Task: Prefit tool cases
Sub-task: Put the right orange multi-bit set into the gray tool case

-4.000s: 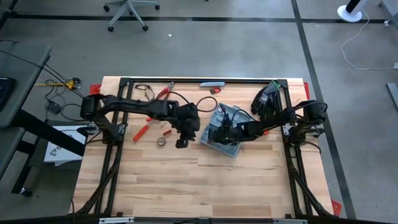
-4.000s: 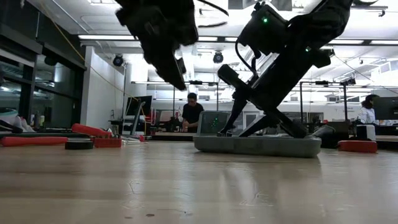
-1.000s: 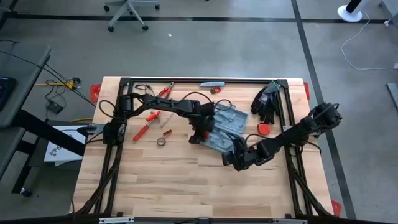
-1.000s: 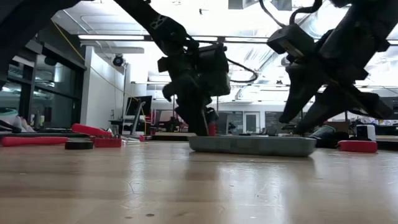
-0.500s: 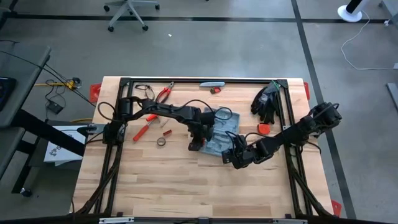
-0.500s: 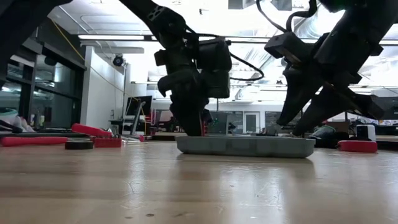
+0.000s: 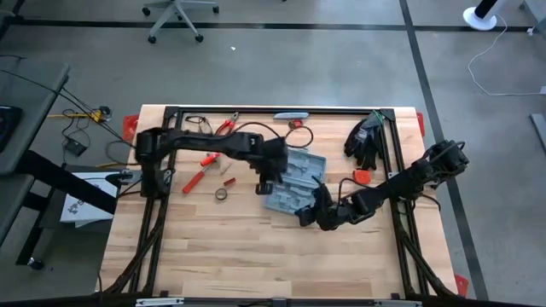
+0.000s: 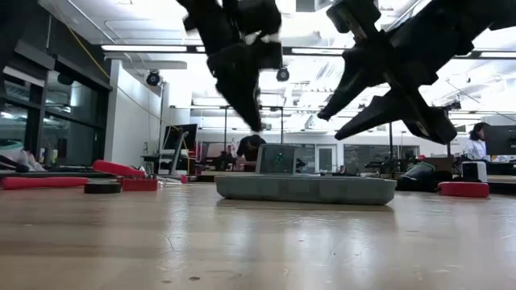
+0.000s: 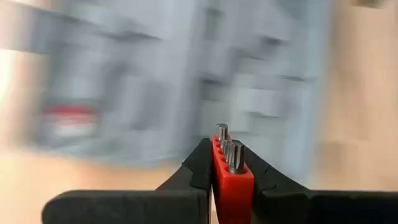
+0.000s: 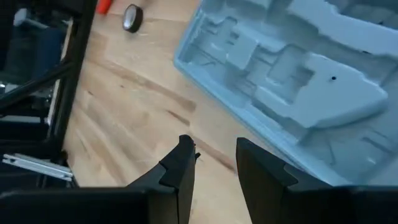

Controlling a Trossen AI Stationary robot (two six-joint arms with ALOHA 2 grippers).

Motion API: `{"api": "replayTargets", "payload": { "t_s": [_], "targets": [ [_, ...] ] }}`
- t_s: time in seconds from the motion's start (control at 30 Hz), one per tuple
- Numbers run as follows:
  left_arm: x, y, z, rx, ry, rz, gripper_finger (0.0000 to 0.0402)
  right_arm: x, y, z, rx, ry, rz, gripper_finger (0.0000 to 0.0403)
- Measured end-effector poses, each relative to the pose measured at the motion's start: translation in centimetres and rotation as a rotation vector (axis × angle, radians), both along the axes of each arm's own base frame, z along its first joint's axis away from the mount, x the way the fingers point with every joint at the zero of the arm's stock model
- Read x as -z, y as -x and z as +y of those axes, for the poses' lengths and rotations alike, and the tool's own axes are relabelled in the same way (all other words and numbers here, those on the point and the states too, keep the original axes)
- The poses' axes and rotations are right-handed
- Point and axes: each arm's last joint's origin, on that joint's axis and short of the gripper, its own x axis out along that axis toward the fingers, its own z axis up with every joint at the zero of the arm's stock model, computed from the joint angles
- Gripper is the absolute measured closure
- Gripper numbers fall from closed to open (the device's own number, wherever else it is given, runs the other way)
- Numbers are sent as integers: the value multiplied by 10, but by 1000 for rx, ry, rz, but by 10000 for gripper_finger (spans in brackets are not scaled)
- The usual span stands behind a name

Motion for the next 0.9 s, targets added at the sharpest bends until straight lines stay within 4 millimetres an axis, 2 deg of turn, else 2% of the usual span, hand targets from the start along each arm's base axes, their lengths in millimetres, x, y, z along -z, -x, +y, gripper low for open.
{"api": "replayTargets", "payload": {
  "t_s": [0.13, 0.27, 0.5, 0.7, 0.8, 0.9],
  "targets": [
    [-23, 3, -13, -116, -330, -71, 381, 3, 3, -3, 43, 24, 34, 293],
    [-11, 1, -20, -195, -443, -29, 381, 6, 7, -7, 83, 35, 79, 293],
    [25, -11, -43, -183, -477, 42, 381, 9, 10, -8, 100, 47, 122, 293],
    [58, -3, -46, -179, -450, 255, 381, 10, 14, -3, 105, 30, 128, 293],
    [61, -4, -49, -156, -389, 255, 381, 10, 16, 1, 93, 35, 126, 293],
    [52, -11, -54, -119, -312, 158, 381, 11, 17, 2, 90, 41, 133, 293]
  ]
}}
